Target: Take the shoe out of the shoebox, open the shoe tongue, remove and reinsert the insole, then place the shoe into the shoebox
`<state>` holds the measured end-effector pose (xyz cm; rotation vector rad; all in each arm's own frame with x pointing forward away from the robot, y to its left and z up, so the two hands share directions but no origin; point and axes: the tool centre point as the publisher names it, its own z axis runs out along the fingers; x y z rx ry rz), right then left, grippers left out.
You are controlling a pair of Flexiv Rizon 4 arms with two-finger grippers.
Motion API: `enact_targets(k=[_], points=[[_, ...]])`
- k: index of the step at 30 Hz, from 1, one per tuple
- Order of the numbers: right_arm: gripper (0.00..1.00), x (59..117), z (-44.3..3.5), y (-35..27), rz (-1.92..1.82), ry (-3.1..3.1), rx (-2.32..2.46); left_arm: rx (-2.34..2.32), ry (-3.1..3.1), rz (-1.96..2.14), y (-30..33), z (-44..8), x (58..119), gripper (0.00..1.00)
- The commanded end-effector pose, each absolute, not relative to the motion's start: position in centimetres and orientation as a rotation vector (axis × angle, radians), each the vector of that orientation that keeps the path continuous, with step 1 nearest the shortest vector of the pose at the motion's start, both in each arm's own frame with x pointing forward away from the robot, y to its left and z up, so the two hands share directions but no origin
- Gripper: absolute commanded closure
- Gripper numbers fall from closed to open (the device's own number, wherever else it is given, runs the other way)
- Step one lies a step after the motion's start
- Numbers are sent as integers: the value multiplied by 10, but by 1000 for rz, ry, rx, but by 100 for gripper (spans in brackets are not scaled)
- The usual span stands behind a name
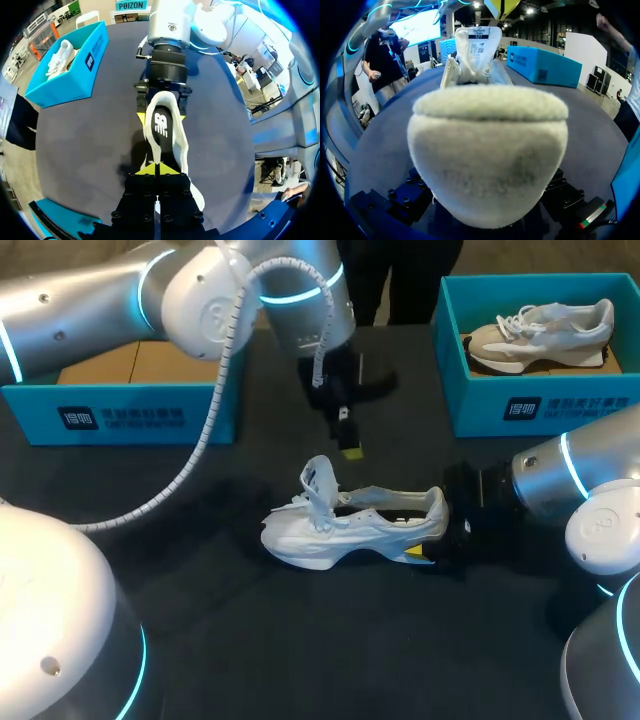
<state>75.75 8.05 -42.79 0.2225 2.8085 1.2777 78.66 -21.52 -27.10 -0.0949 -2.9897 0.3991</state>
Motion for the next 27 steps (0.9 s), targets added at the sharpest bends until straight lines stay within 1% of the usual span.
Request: enact_targets(k=[1, 19, 27], points=[[100, 761, -433, 80, 1274, 2808, 224, -96, -2986, 391, -218, -272, 788, 100], [100, 761, -433, 80, 1274, 2808, 224, -96, -2986, 391, -218, -272, 788, 100], [100, 761, -433, 80, 1274, 2808, 224, -170, -2953, 379, -241, -292, 778, 100]])
